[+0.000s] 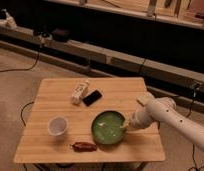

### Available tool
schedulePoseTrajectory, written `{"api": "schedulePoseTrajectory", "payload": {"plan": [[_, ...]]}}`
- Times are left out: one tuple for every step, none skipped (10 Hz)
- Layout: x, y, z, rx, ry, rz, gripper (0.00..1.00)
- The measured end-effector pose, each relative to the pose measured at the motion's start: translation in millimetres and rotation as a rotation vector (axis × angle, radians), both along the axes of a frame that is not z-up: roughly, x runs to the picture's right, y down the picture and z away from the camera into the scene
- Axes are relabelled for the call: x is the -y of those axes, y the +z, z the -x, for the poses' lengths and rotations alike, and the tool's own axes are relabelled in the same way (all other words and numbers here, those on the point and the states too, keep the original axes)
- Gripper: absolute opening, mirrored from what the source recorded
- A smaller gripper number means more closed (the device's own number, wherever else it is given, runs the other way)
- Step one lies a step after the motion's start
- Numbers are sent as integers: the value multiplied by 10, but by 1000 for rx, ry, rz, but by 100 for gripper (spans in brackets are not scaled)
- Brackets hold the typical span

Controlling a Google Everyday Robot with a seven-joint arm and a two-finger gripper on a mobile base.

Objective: Drag the ceramic bowl in a circle

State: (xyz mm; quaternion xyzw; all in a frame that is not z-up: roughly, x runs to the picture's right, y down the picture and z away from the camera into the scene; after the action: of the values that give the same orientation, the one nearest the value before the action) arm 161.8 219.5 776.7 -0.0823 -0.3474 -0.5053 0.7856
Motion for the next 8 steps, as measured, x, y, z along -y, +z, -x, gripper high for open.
{"api": "schedulePoseTrajectory", "payload": {"plan": [[-13, -11, -78, -7, 41, 5, 11], [-38, -1, -205, -25, 67, 10, 11], [-81, 20, -346, -50, 74, 14, 11], [-127, 29, -487, -74, 74, 22, 11], [-182, 31, -586, -85, 72, 35, 11], [-211, 30, -617, -85, 71, 43, 11], [-215, 28, -619, -84, 69, 44, 11], [-209, 33, -603, -82, 67, 44, 11]]}}
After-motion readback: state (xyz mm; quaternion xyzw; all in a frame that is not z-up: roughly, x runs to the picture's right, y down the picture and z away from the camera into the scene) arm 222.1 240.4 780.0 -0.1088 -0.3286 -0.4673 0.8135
